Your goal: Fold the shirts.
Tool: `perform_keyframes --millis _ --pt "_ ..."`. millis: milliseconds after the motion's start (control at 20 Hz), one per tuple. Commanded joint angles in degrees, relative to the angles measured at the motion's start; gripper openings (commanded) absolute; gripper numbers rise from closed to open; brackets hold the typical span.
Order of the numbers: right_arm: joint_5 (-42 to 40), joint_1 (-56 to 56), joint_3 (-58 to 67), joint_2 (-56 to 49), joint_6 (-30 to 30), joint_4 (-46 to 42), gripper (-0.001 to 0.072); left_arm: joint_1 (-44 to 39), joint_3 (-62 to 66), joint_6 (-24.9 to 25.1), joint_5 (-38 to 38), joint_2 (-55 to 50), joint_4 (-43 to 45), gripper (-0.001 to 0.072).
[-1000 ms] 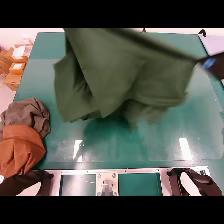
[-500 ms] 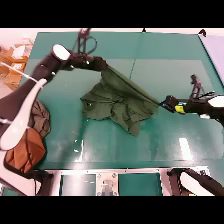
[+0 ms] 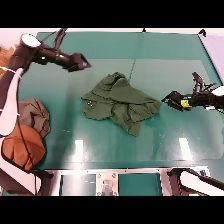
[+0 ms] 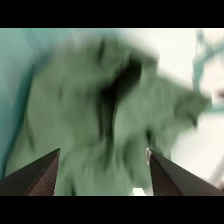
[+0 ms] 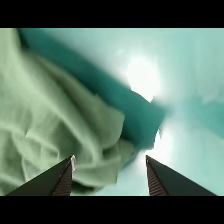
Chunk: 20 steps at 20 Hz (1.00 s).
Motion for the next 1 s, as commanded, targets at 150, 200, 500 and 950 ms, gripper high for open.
perform_keyframes --millis 150,200,500,950 --pt "5.49 6.34 -11.65 0.2 1.4 4.66 0.0489 3.96 -19.23 -6.64 -9.97 7.52 7.06 0.0617" --pt "3.5 8.48 -13.51 0.2 1.4 5.55 0.0489 3.48 -25.73 -6.03 -7.3 9.7 7.06 0.0617" --pt "-14.82 19.69 -15.58 -0.17 1.66 10.67 0.0489 -4.07 -49.55 -3.54 14.27 14.1 6.51 0.0618" --pt "-20.7 20.15 -15.41 -1.6 1.57 13.64 0.0309 -9.01 -51.3 2.93 25.46 14.08 -6.03 0.0029"
